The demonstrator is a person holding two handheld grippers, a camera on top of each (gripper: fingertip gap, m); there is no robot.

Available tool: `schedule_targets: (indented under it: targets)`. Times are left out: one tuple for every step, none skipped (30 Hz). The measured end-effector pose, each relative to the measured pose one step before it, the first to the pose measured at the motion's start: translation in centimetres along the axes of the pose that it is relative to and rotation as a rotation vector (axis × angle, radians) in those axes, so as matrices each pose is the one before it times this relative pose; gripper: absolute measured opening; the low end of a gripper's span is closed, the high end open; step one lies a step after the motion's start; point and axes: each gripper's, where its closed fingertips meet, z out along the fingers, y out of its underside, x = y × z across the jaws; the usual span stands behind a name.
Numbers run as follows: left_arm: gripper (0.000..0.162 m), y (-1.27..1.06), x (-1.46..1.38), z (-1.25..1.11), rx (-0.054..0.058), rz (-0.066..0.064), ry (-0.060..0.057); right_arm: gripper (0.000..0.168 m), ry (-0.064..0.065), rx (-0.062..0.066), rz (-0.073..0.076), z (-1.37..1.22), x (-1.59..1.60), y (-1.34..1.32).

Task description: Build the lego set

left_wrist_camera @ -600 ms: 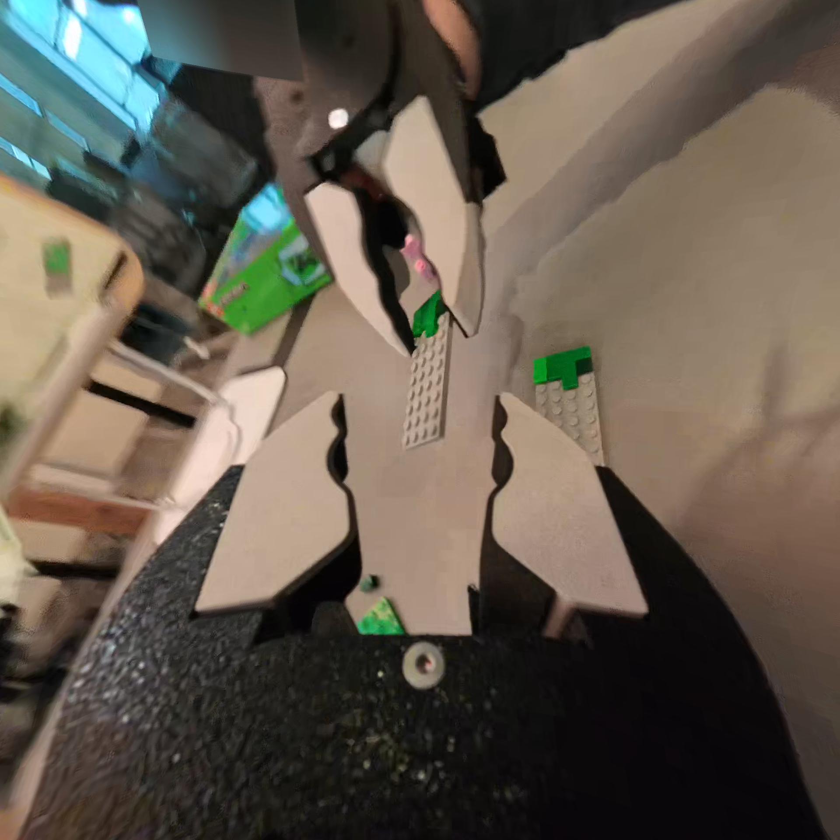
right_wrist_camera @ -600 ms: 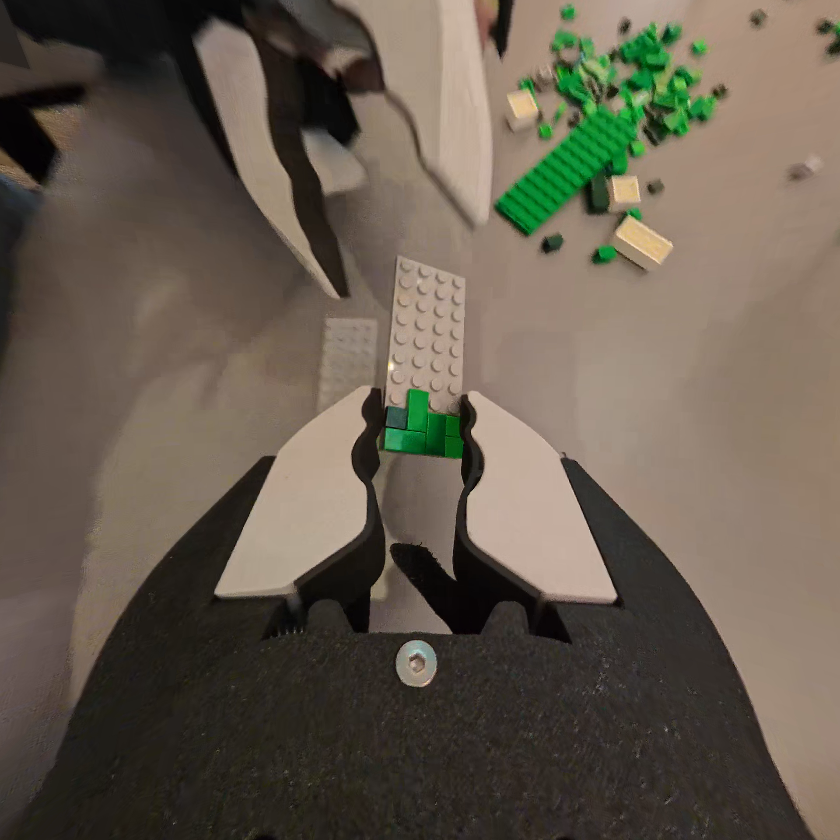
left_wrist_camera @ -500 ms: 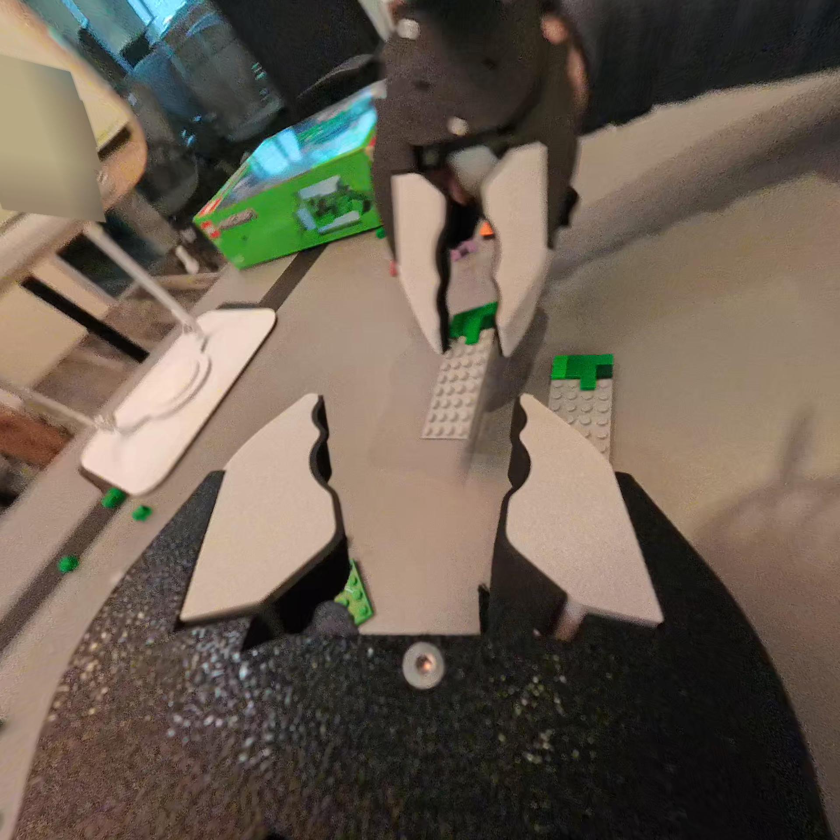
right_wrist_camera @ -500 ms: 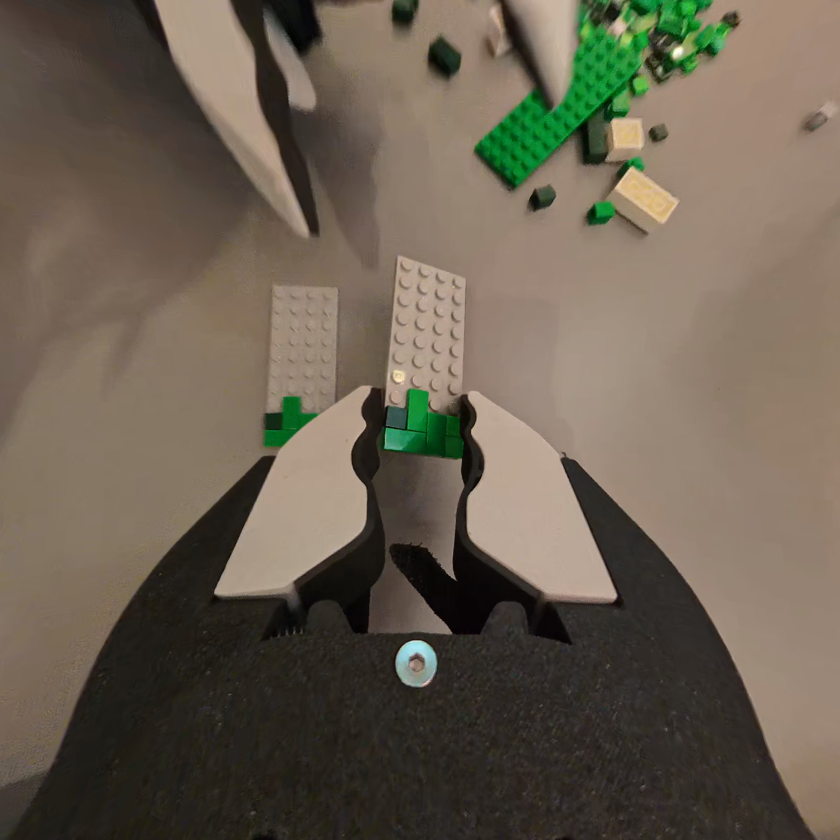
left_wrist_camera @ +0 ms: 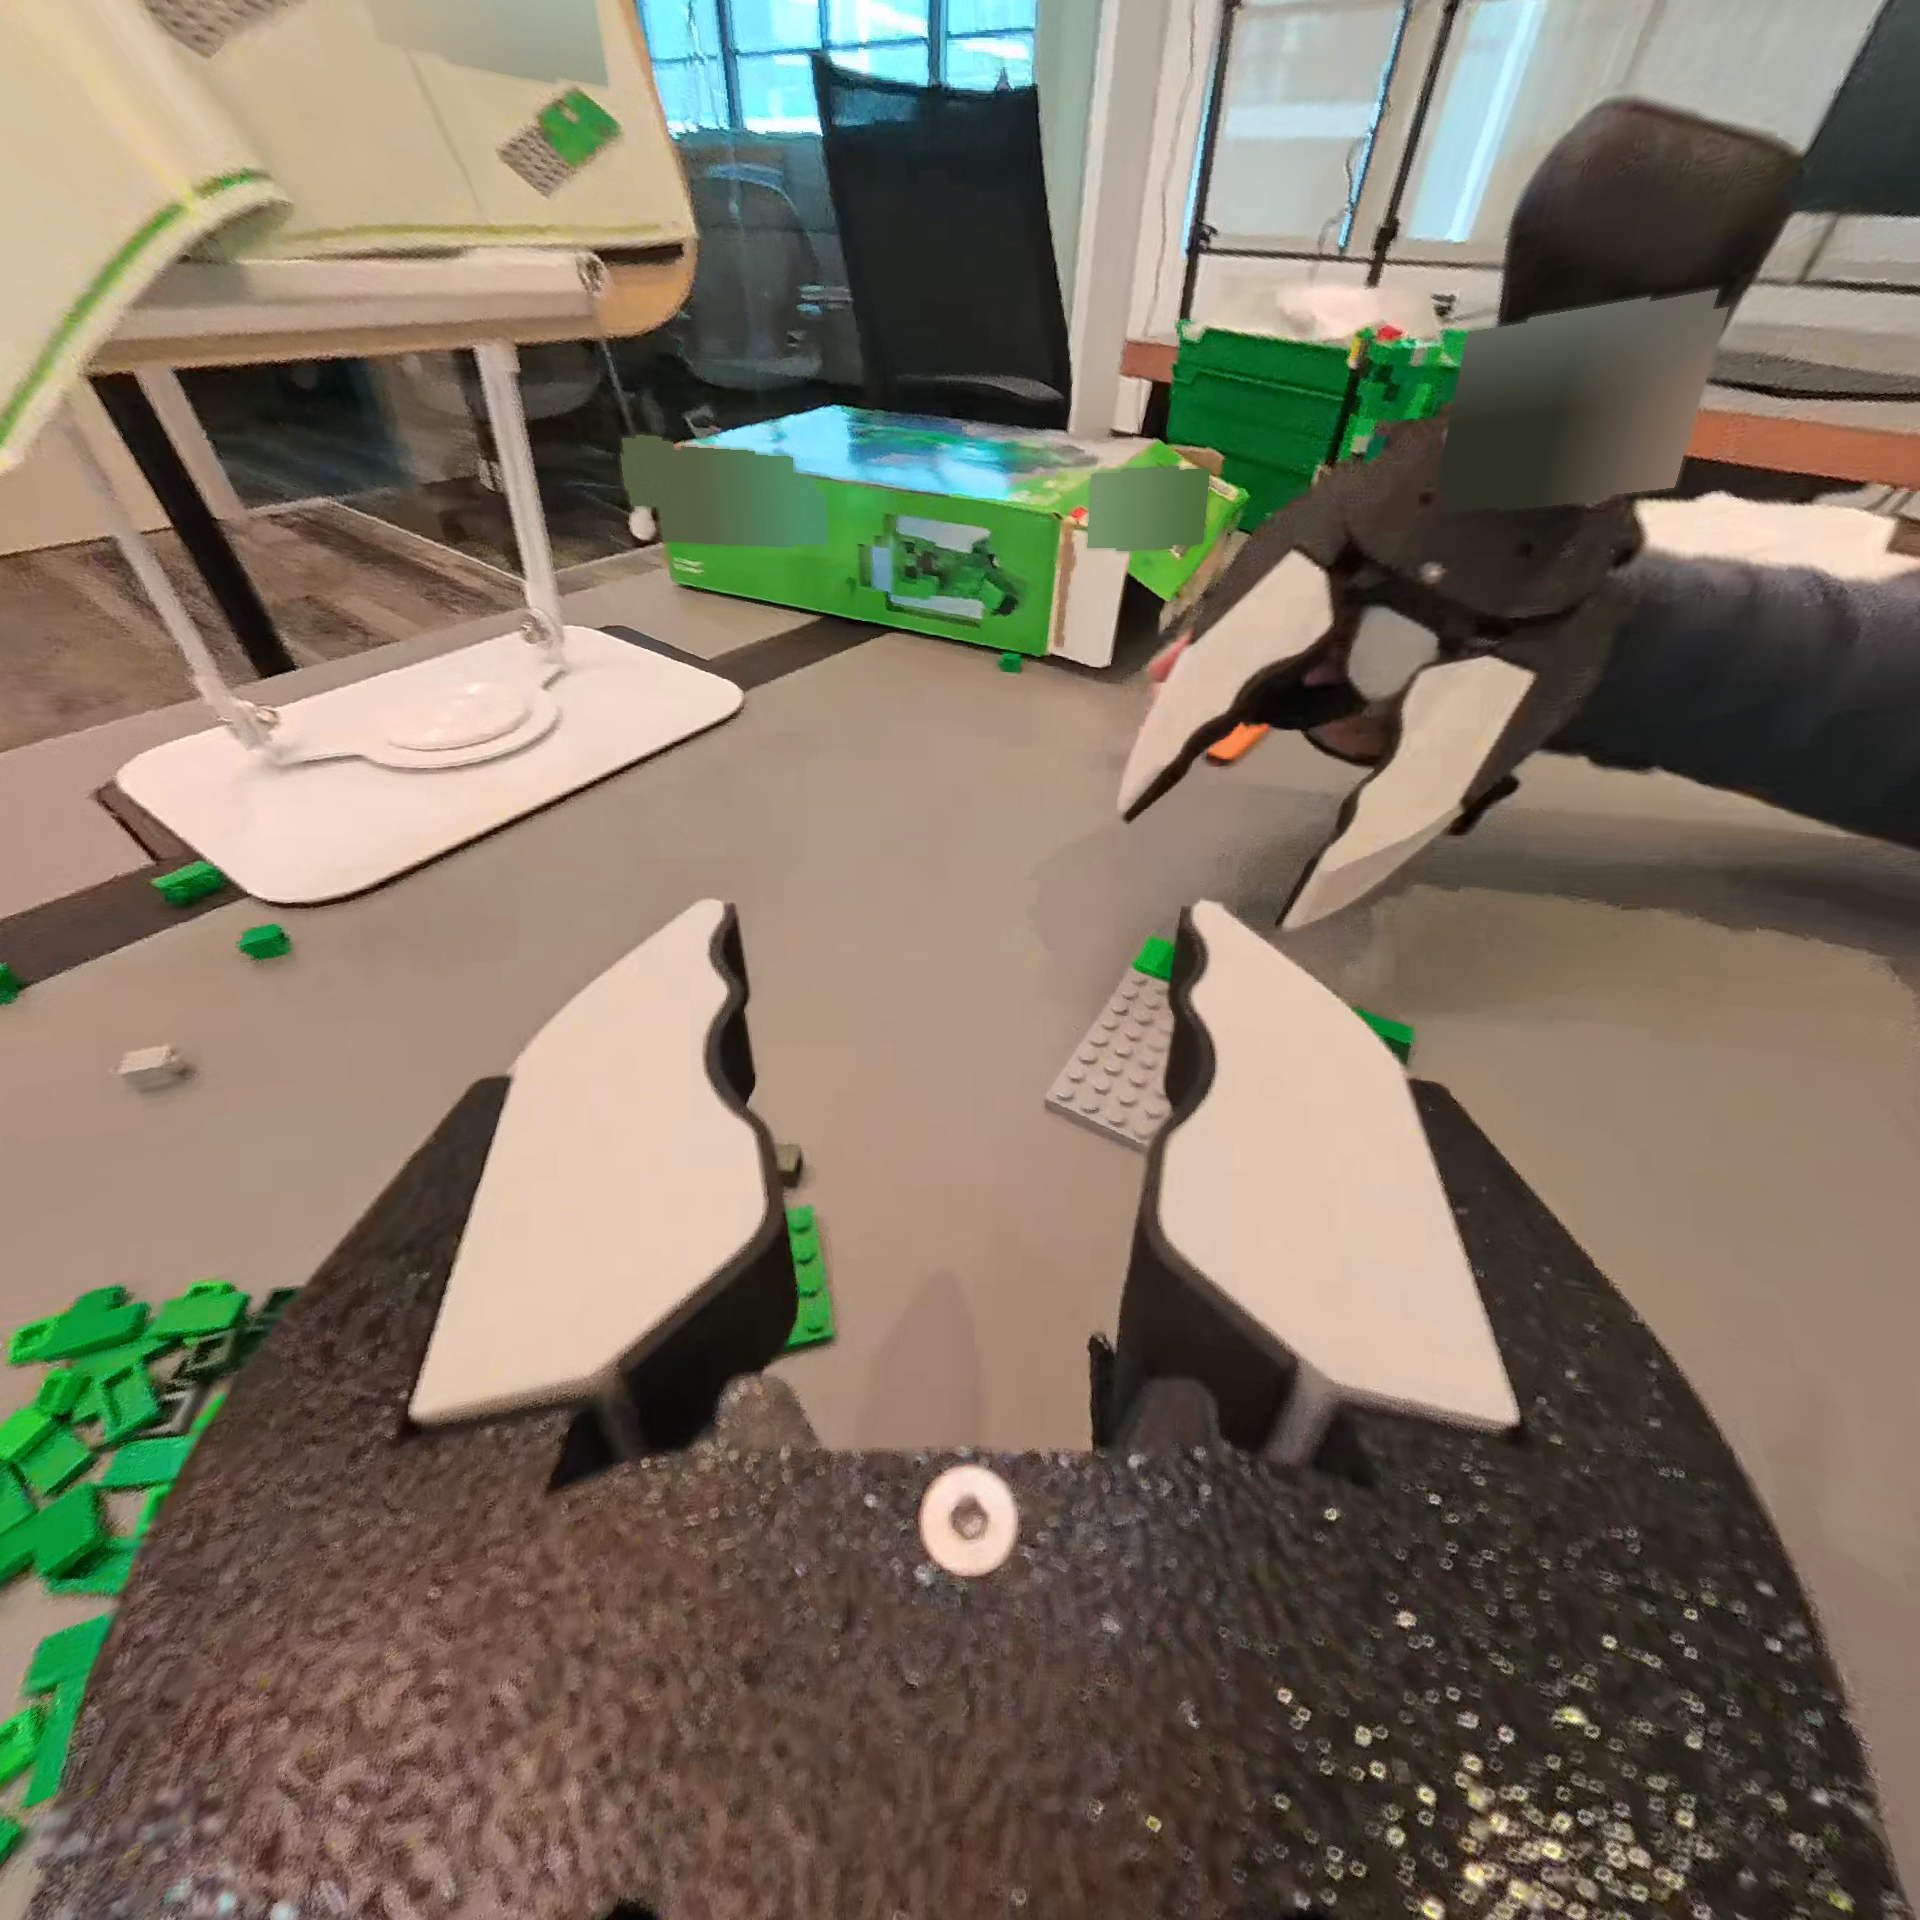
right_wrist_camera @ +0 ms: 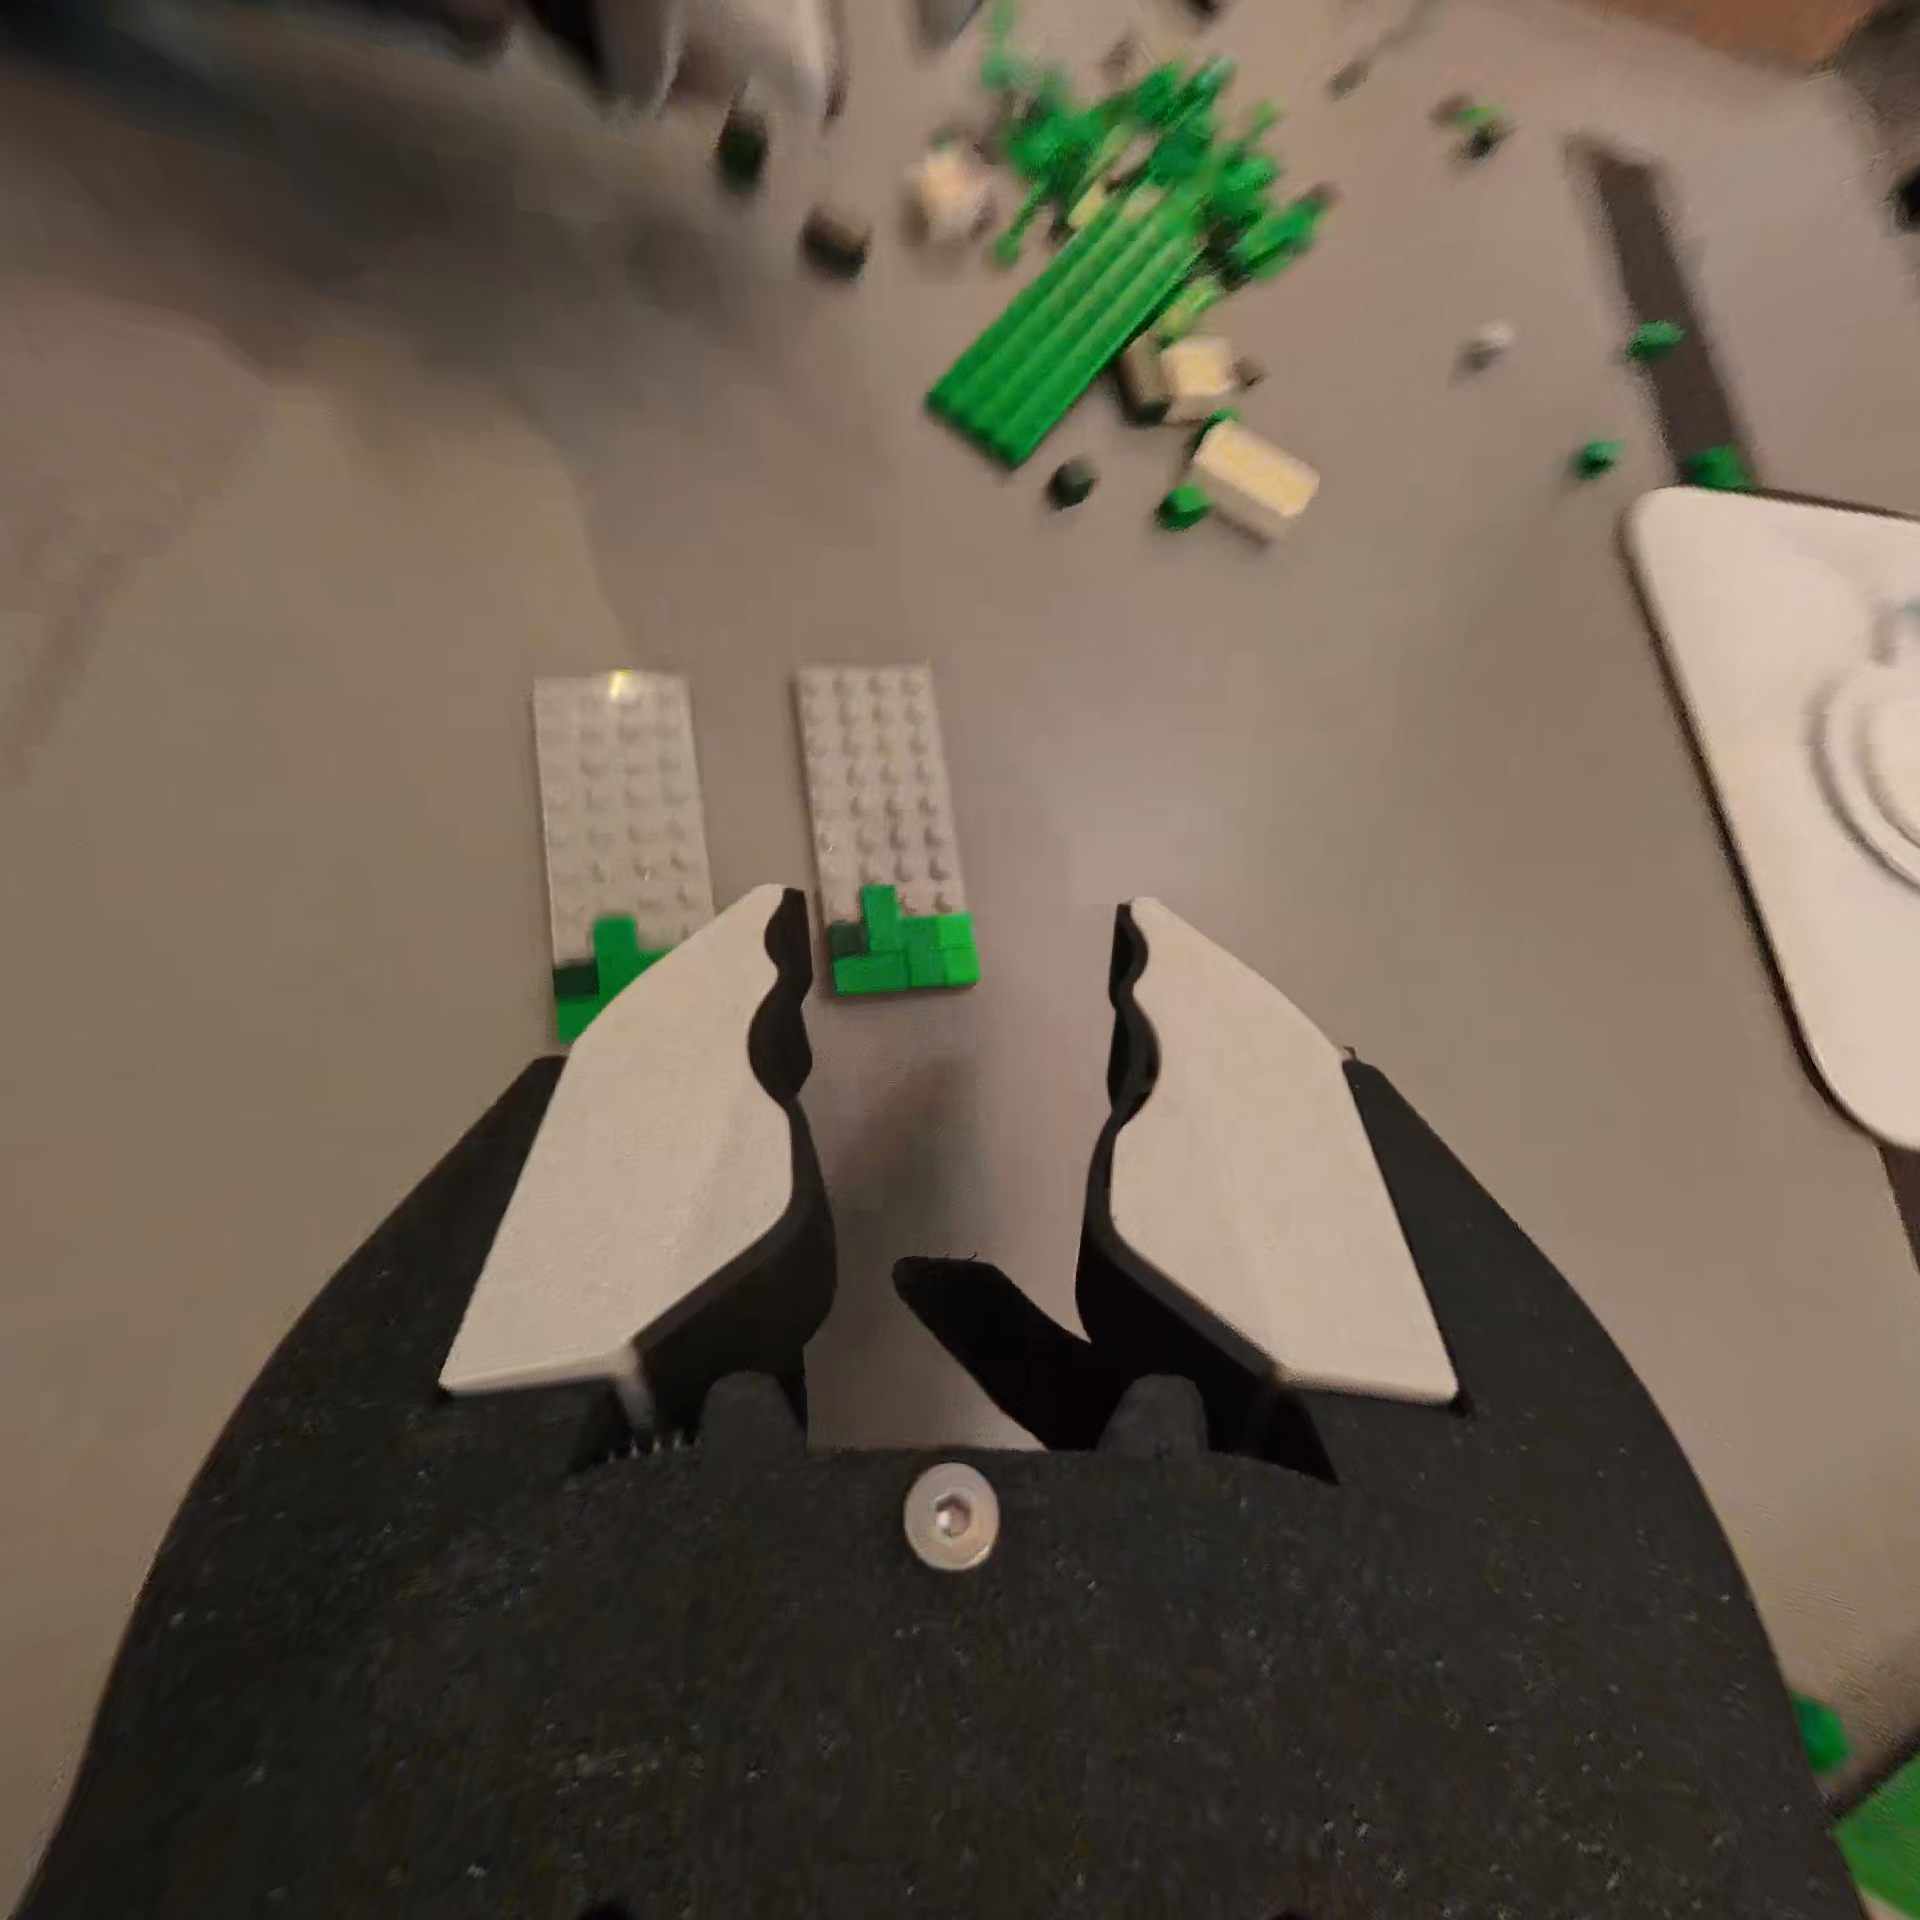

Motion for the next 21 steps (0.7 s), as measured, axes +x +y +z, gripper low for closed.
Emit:
schedule_targets:
  targets:
    - [0.078, -0.265, -0.118, -0.086, 0.0152, 0.0050, -0.0179, 0.055, 0.0611, 0.0835, 0.0705, -0.435, 0.581, -0.677]
    - [0.078, -0.190, -0.156, -0.046, 0.0107, 0.0050, -0.0228, 0.054, 0.0730, 0.0925, 0.0678, -0.347, 0.658, -0.834]
    - [0.079, -0.119, -0.140, -0.011, 0.0076, 0.0059, -0.0231, 0.052, 0.0736, 0.0930, 0.0500, -0.301, 0.598, -0.872]
    - [0.079, -0.028, -0.157, 0.025, 0.0062, 0.0060, -0.0256, 0.051, 0.1116, 0.0815, 0.0270, -0.355, 1.053, -0.766]
    - [0.079, 0.027, -0.099, 0.023, 0.0072, 0.0085, -0.0235, 0.049, 0.1638, 0.0721, 0.0122, -0.476, 1.726, -0.610]
    - [0.077, -0.109, 0.075, -0.053, 0.0257, 0.0224, -0.0147, 0.047, 0.1497, 0.0764, -0.0041, -0.518, 1.565, -0.577]
    - [0.072, -0.244, 0.114, -0.140, 0.0414, 0.0288, -0.0180, 0.041, 0.1106, 0.0714, -0.0156, -0.492, 1.102, -0.461]
    - [0.069, -0.284, 0.255, -0.122, 0.0352, 0.0206, -0.0092, 0.035, 0.0848, 0.0487, -0.0201, -0.395, 0.829, -0.239]
    - [0.068, -0.232, 0.426, -0.014, 0.0197, 0.0082, 0.0061, 0.031, 0.0373, 0.0141, -0.0173, -0.214, 0.352, -0.173]
    - [0.068, -0.131, 0.475, 0.100, 0.0063, -0.0016, 0.0122, 0.032, 0.0005, -0.0130, -0.0049, -0.104, -0.020, -0.071]
    - [0.070, -0.048, 0.428, 0.159, -0.0002, -0.0061, 0.0112, 0.035, 0.0004, -0.0117, 0.0088, -0.083, -0.039, 0.063]
    - [0.071, 0.020, 0.406, 0.174, -0.0015, -0.0047, 0.0105, 0.035, -0.0028, -0.0019, 0.0125, -0.069, -0.106, 0.223]
    - [0.072, 0.080, 0.385, 0.182, -0.0028, -0.0015, 0.0115, 0.034, 0.0018, -0.0070, 0.0064, 0.015, -0.004, 0.299]
    - [0.073, 0.137, 0.352, 0.186, -0.0079, -0.0001, 0.0113, 0.034, 0.0156, -0.0151, 0.0006, 0.076, 0.279, 0.150]
    - [0.073, 0.131, 0.365, 0.172, -0.0082, 0.0010, 0.0144, 0.035, 0.0137, -0.0064, 0.0012, 0.087, 0.244, 0.092]
    - [0.074, 0.104, 0.313, 0.132, -0.0076, 0.0020, 0.0132, 0.035, 0.0026, -0.0045, 0.0080, 0.069, 0.089, 0.126]
    - [0.074, 0.071, 0.211, 0.081, -0.0060, 0.0043, 0.0055, 0.035, -0.0013, -0.0080, 0.0101, 0.042, 0.047, 0.103]
    - [0.074, 0.015, 0.144, 0.024, -0.0033, 0.0080, 0.0023, 0.034, -0.0017, -0.0010, 0.0089, -0.009, 0.042, 0.033]
    - [0.073, -0.010, 0.088, -0.018, -0.0013, 0.0109, -0.0001, 0.033, -0.0051, 0.0027, 0.0063, -0.020, -0.003, -0.013]
    - [0.072, 0.010, -0.023, -0.038, -0.0013, 0.0130, -0.0060, 0.032, -0.0046, 0.0008, 0.0036, -0.011, -0.035, 0.000]
    - [0.071, 0.046, -0.129, -0.060, -0.0015, 0.0150, -0.0105, 0.032, -0.0014, -0.0006, -0.0007, 0.016, -0.024, 0.017]
